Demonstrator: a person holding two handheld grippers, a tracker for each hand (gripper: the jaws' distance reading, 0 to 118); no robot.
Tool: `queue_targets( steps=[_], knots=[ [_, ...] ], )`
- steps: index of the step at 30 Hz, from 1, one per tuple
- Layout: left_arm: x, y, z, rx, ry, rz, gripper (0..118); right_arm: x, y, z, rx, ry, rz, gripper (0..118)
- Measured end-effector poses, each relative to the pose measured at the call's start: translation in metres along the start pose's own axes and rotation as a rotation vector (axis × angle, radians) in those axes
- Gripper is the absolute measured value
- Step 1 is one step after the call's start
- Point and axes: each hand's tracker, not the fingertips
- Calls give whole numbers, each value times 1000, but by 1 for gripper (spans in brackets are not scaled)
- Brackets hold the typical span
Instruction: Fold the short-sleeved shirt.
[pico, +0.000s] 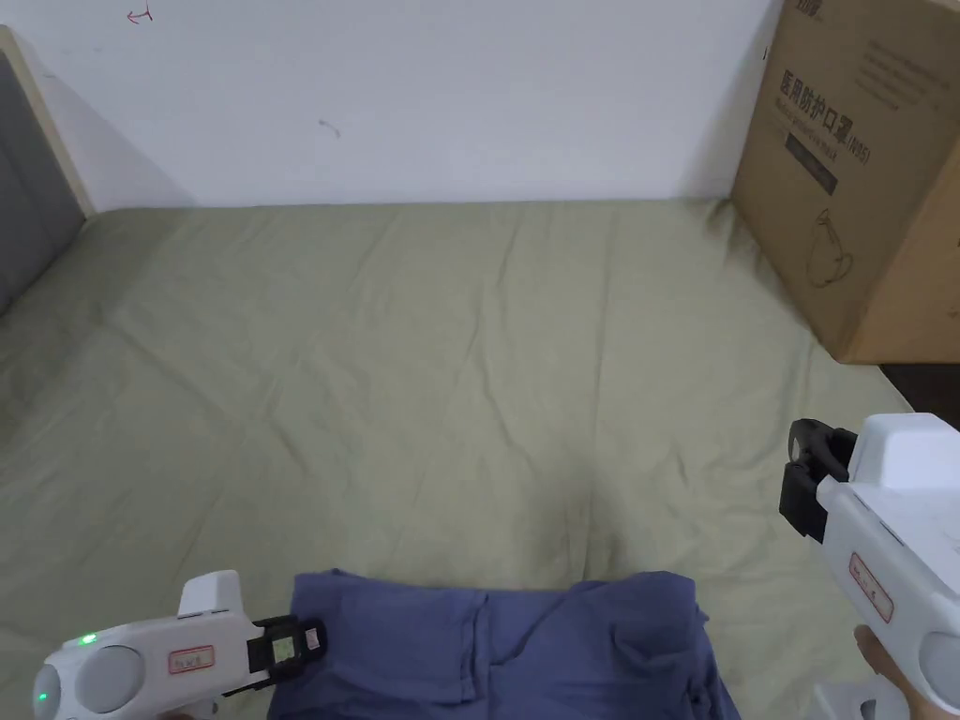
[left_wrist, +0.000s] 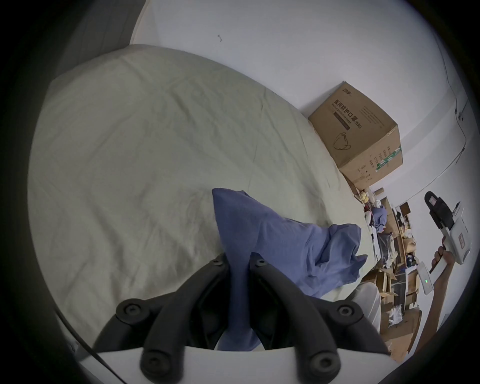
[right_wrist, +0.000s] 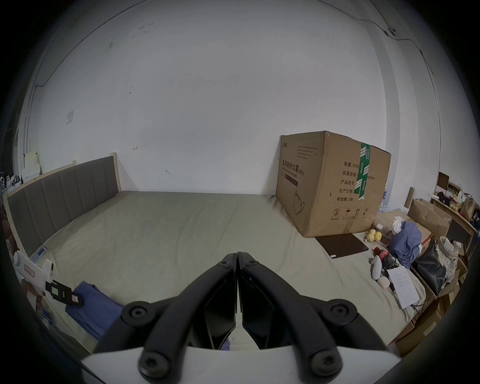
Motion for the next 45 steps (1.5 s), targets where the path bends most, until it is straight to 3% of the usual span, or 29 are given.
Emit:
queue_targets(
  steps=[9,16,23,30,36,42,44,45],
  knots=[
    [-15,22,69,56,185,-60,11,2,0,8,29,21,-18,0],
    [66,36,73,23,165,-71,11,9,-3,14,36,23,-37,0],
    [160,29,17,-72,31,-230,11,23,-6,23,46,9,-55,0],
    [237,-8,-66,-208,31,-377,11,40,-11,29,42,-21,-66,0],
    [260,-44,-144,-294,148,-470,11,53,-17,34,33,-52,-79,0],
    [262,-54,-158,-308,170,-458,11,58,-18,37,27,-65,-81,0],
    [264,-49,-147,-292,152,-441,22,58,-18,38,31,-67,-82,0],
    [265,-45,-140,-277,143,-430,35,58,-17,38,32,-68,-82,0]
  ],
)
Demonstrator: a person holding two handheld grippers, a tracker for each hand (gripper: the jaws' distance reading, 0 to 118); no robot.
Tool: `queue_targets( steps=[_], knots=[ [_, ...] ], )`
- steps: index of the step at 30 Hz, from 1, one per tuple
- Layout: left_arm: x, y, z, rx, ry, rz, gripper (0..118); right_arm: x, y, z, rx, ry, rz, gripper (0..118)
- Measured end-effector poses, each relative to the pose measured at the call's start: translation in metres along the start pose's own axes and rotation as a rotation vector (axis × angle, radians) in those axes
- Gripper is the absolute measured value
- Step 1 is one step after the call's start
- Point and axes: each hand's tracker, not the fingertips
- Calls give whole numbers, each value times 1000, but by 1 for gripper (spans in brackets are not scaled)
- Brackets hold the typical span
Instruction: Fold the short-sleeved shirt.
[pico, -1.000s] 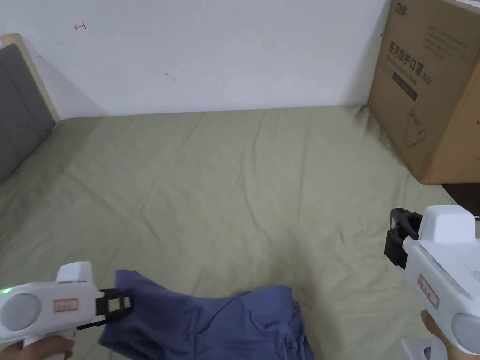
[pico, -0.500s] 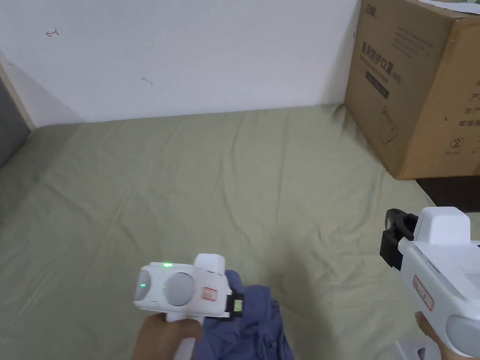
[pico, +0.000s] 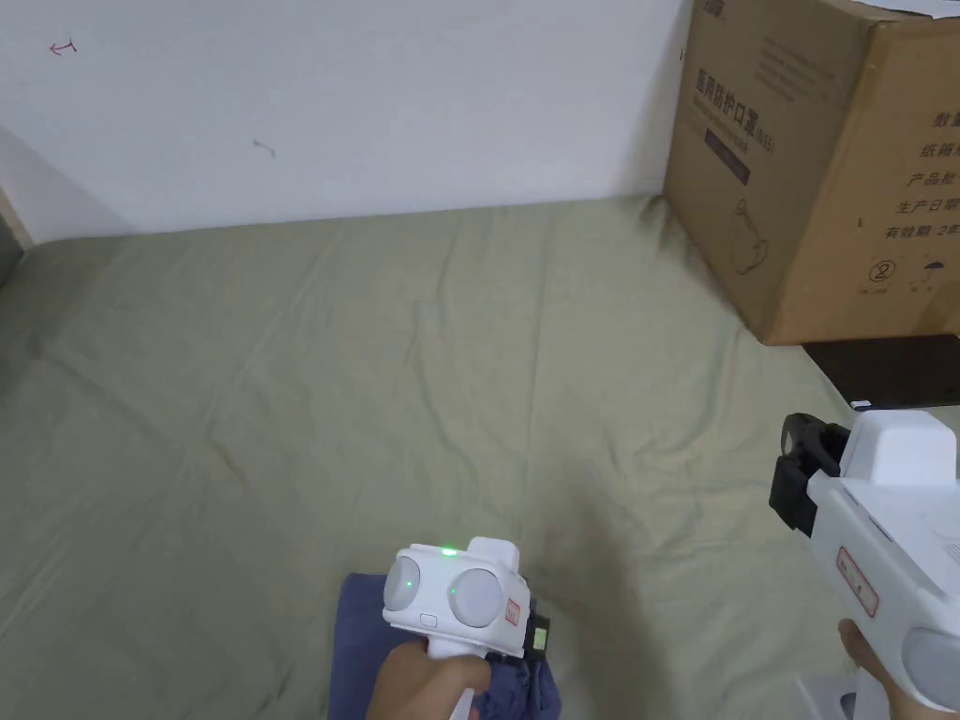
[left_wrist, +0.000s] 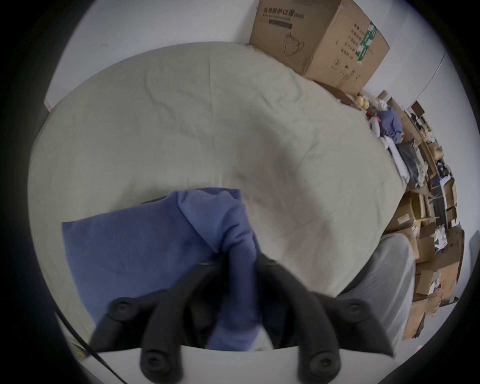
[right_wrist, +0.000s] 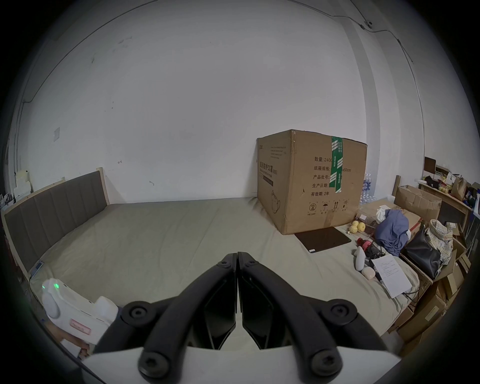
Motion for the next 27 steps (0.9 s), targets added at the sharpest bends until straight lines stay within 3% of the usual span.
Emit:
queue_targets(
  steps=[1,2,4,7,12,14,15,16,17,19,21,27],
  knots=[
    [-2,1,11,29,-45,14,60,0,1,0,1,0,0,0],
    [-3,2,23,64,-71,28,77,0,1,0,3,0,0,0],
    [-5,2,47,177,-87,40,102,-2,3,0,7,2,-2,0],
    [-8,-4,92,366,-41,43,104,-6,5,0,14,8,-4,0],
    [-21,-19,113,559,122,7,102,-13,7,0,20,22,-4,0],
    [-25,-27,108,585,201,-24,81,-15,7,0,20,27,-1,0],
    [-27,-32,105,598,217,-27,60,-15,7,0,21,29,0,0],
    [-30,-37,100,613,203,-37,26,-15,7,0,21,31,1,0],
    [-32,-40,95,607,194,-38,26,-15,7,0,21,33,3,0],
    [-34,-44,80,551,166,-36,10,-15,7,1,18,34,5,0],
    [-33,-48,68,528,134,-21,1,-14,6,1,16,32,5,0],
    [-16,-57,14,436,80,-47,0,-6,4,0,6,18,5,0]
  ],
)
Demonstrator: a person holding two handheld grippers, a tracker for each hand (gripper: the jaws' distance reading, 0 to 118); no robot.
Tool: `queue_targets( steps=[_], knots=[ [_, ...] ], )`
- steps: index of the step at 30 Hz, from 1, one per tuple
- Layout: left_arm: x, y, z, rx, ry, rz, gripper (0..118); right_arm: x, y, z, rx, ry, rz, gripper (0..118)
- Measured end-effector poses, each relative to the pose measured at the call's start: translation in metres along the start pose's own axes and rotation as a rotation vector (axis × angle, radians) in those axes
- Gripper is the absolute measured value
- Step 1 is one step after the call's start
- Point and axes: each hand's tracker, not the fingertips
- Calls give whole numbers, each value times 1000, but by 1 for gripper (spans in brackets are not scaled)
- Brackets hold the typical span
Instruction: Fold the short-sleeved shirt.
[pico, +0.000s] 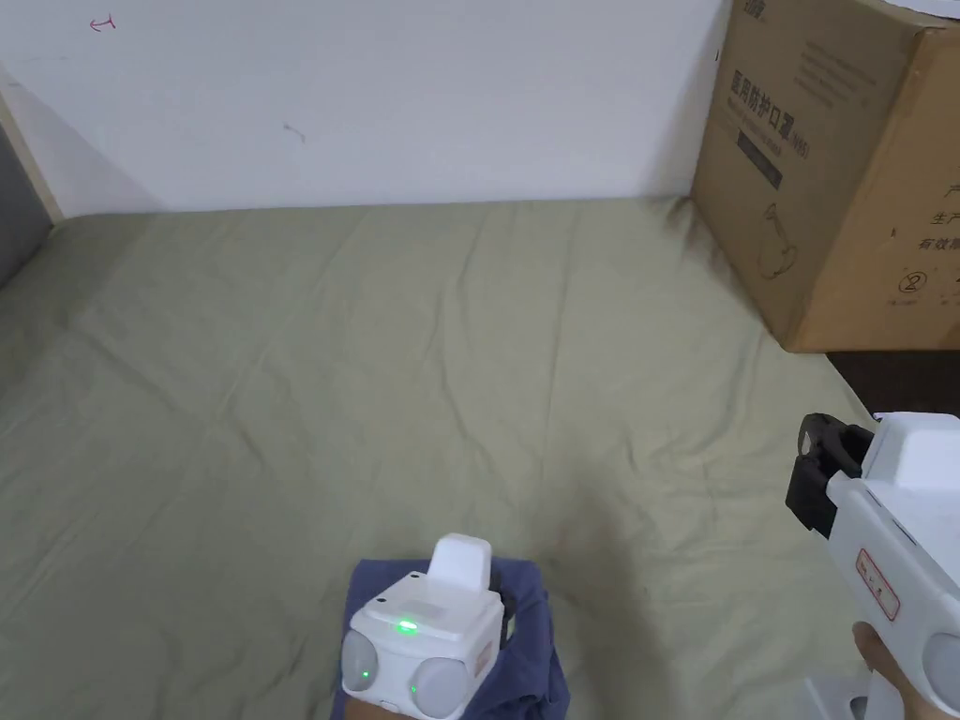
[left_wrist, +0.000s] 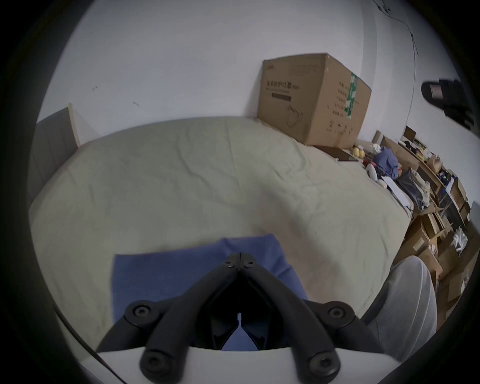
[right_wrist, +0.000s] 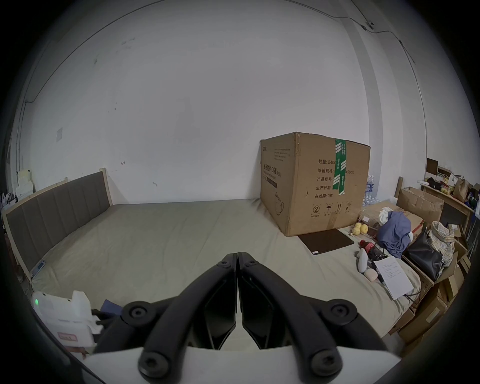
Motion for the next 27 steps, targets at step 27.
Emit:
queue_targets(
  steps=[27],
  knots=[
    [-26,82,91,306,31,14,0,-20,17,6,48,43,16,0]
  ],
)
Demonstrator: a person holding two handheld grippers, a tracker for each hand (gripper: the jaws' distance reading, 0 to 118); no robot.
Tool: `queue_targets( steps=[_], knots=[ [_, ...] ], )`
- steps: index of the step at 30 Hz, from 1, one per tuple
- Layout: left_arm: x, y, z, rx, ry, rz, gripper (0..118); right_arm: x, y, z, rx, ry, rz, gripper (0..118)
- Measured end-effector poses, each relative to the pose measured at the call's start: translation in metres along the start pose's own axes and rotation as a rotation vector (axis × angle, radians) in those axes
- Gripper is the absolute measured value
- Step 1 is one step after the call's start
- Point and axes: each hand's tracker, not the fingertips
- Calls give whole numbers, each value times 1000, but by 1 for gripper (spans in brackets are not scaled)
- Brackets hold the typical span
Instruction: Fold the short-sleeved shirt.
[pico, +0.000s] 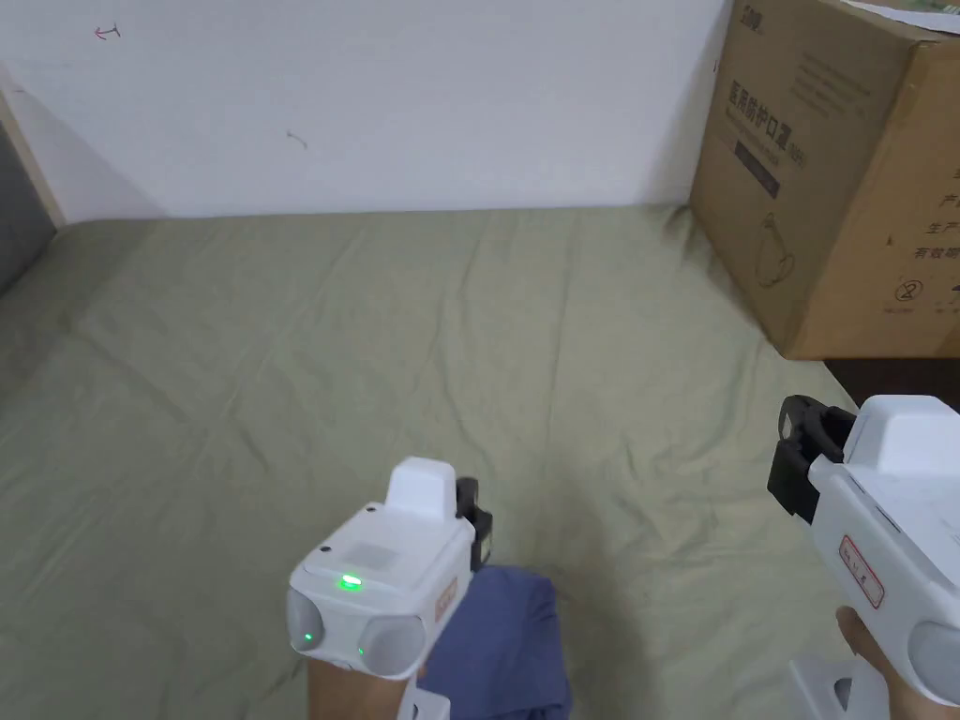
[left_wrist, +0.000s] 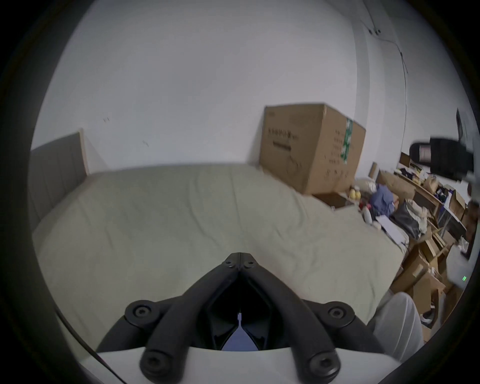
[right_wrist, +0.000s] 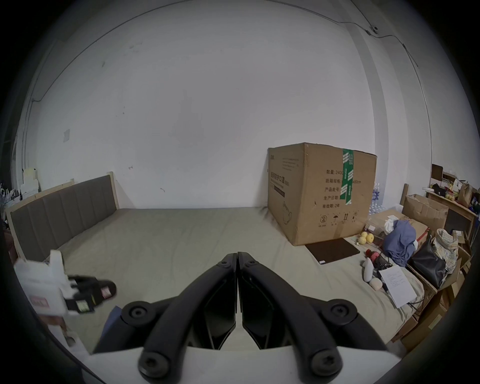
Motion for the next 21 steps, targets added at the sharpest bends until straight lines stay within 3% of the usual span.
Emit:
queue_targets(
  steps=[11,21],
  knots=[
    [-84,56,74,263,204,-19,0,-46,24,12,100,48,11,0],
    [-134,43,108,333,341,-11,0,-66,20,8,131,75,24,0]
  ],
)
